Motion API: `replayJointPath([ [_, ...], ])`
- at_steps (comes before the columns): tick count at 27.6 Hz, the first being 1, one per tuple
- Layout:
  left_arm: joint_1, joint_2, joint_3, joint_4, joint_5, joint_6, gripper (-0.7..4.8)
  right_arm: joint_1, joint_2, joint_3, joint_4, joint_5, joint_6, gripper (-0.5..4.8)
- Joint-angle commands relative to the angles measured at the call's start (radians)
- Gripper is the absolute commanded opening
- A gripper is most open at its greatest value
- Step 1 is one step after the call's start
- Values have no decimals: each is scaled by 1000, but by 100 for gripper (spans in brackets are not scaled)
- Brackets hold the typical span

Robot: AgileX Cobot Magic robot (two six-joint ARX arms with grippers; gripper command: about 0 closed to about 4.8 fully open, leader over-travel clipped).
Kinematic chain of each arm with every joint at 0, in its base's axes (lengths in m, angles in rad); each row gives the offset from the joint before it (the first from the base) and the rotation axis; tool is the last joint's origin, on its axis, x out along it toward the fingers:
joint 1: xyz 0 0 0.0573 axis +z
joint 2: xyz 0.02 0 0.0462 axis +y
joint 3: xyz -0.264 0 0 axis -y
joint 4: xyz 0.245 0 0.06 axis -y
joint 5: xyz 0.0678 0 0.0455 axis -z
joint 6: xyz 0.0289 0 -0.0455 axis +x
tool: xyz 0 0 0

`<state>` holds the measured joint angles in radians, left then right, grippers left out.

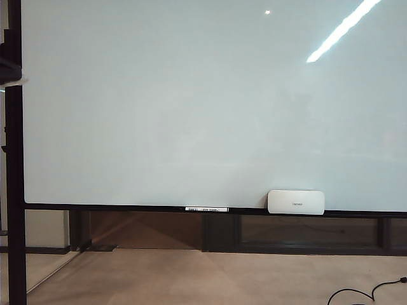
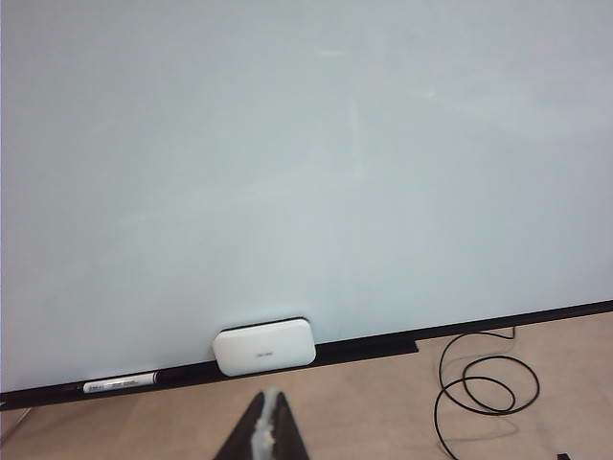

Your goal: Reach to the right to find the marker pen, pick it up, and write the number 16 on the whiteboard.

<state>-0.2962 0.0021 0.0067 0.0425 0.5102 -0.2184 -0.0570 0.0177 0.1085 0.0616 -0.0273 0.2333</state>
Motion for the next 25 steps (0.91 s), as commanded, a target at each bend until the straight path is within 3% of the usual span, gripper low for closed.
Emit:
replayJointPath([
  [1, -1, 3, 2, 11, -2, -3, -6, 1, 47, 48, 18, 3, -6, -7],
  [5, -1, 4, 3, 31, -1, -42, -6, 0, 207, 135, 50, -3, -85, -6],
  [7, -1, 5, 6, 72, 17, -64, -6, 0, 327, 164, 143, -47, -161, -6],
  [10, -1, 6, 3, 78, -32, -68, -6, -15, 468, 188, 370, -32, -216, -6],
  [12, -1, 7, 3, 79, -45, -29, -6, -69, 564, 219, 475, -40, -214, -6],
  [16, -1, 13, 3, 84, -92, 36, -6, -201, 735, 340, 449, -181, -216, -6],
  [20, -1, 13, 3, 134, -64, 50, -6, -314, 887, 426, 505, -212, -266, -6],
  [25, -1, 13, 3, 160, -61, 45, -6, -431, 1088, 443, 716, -207, -259, -6],
])
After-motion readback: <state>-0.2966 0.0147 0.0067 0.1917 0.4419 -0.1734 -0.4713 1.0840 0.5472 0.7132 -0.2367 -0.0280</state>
